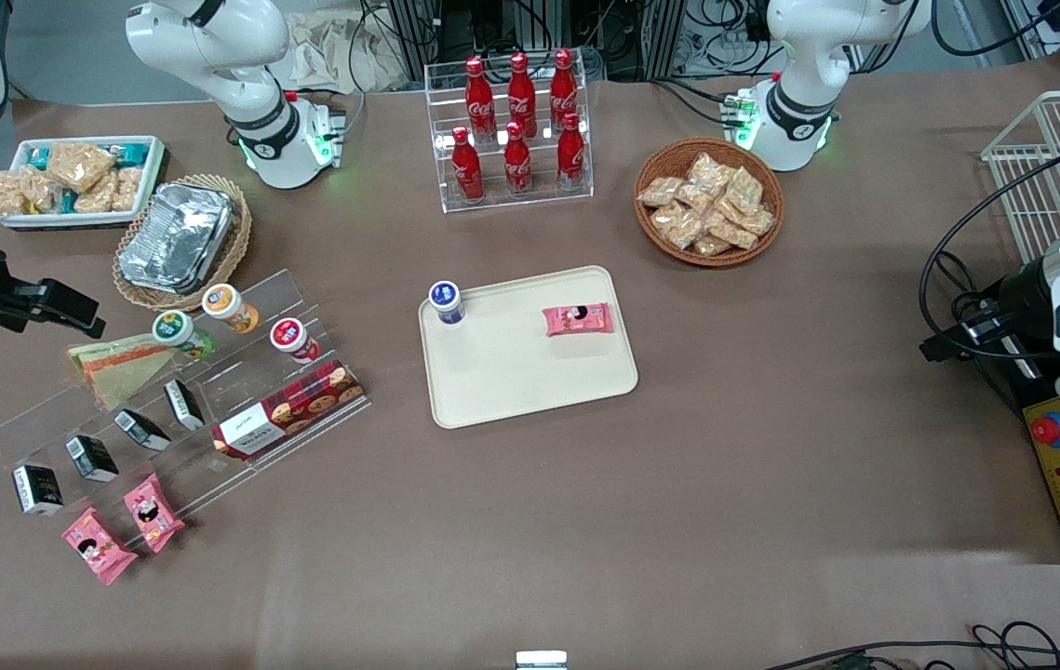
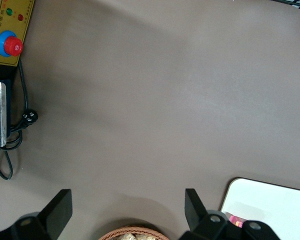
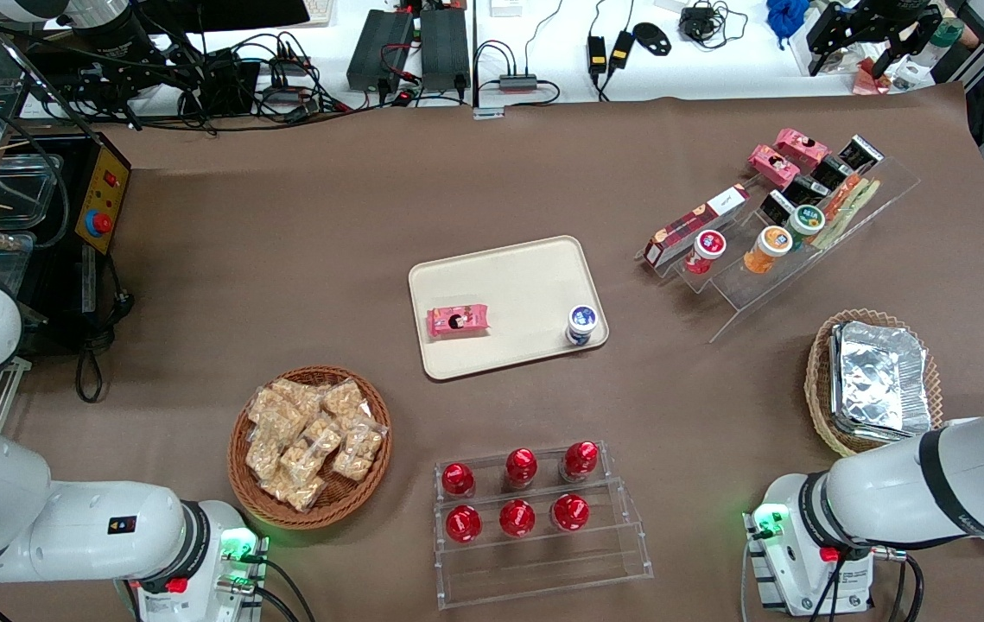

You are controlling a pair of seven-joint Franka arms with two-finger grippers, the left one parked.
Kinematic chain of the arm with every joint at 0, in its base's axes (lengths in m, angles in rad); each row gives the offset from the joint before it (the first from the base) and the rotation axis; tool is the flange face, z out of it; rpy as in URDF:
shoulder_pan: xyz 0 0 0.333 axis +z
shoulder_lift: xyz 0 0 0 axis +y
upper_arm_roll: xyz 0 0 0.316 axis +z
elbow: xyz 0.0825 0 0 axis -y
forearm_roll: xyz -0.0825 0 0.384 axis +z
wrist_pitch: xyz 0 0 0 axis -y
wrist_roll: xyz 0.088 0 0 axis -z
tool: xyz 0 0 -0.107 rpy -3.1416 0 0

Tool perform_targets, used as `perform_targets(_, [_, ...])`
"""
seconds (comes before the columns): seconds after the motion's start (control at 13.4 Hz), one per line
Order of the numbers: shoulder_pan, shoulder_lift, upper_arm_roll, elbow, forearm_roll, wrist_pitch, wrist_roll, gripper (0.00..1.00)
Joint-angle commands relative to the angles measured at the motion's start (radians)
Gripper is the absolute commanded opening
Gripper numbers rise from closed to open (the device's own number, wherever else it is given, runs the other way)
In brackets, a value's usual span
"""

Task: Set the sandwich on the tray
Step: 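Move the right gripper toward the acrylic rack holding the wrapped sandwich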

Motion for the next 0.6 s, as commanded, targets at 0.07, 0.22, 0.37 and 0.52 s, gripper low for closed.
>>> perform_targets(0.07, [-0.003, 0.001, -0.001, 0.011, 0.004, 0.001, 0.006, 1.00])
perform_targets(0.22, [-0.005, 0.000, -0.003, 0.011, 0.001, -0.001, 0.006, 1.00])
perform_targets(0.37, [-0.005, -0.003, -0.004, 0.011, -0.009, 0.001, 0.006, 1.00])
perform_targets(0.52, [-0.014, -0.003, -0.009, 0.011, -0.025, 0.009, 0.002, 1.00])
